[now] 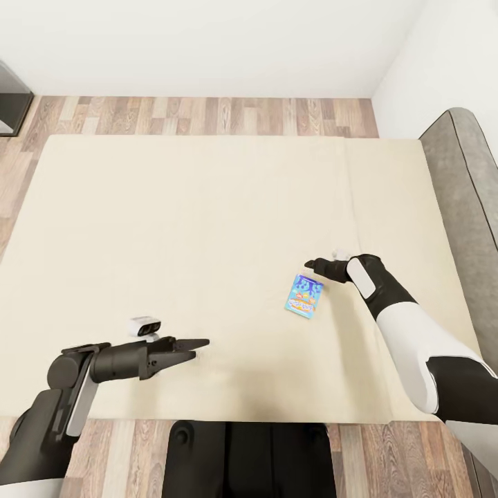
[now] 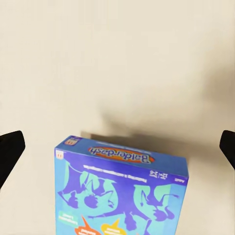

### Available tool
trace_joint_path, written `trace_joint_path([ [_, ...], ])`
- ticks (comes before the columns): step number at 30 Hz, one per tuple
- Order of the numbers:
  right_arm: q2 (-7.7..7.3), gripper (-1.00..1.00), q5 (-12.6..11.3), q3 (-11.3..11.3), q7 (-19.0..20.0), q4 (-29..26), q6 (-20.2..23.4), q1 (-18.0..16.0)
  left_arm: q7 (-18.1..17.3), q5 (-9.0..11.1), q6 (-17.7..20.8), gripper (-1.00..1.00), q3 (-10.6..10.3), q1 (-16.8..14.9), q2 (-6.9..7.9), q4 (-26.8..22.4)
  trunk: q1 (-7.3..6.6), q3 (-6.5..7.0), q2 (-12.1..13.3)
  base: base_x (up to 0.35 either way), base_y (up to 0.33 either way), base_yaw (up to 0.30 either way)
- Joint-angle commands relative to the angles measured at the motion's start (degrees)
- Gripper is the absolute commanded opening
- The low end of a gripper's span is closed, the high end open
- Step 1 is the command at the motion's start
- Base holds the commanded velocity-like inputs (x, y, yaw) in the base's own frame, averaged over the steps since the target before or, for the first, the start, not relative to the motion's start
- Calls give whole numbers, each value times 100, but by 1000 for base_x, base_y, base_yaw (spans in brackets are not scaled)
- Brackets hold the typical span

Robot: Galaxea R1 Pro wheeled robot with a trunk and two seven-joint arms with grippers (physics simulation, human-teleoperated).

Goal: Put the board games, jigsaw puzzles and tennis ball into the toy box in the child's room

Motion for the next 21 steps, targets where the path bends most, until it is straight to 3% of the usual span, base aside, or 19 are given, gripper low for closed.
trace_joint_path([
  [1,-4,100,-13,14,-3,-5,22,-2,-22,48,61,100,2,-1,23,-2,3,-6,-9,0,0,0],
  [8,-4,100,-13,14,-2,-5,18,3,-22,381,68,100,4,2,259,1,3,-6,-9,0,0,0],
  [21,-9,100,-13,8,-3,-5,17,1,-22,437,70,100,3,4,315,6,3,-6,-9,0,0,0],
])
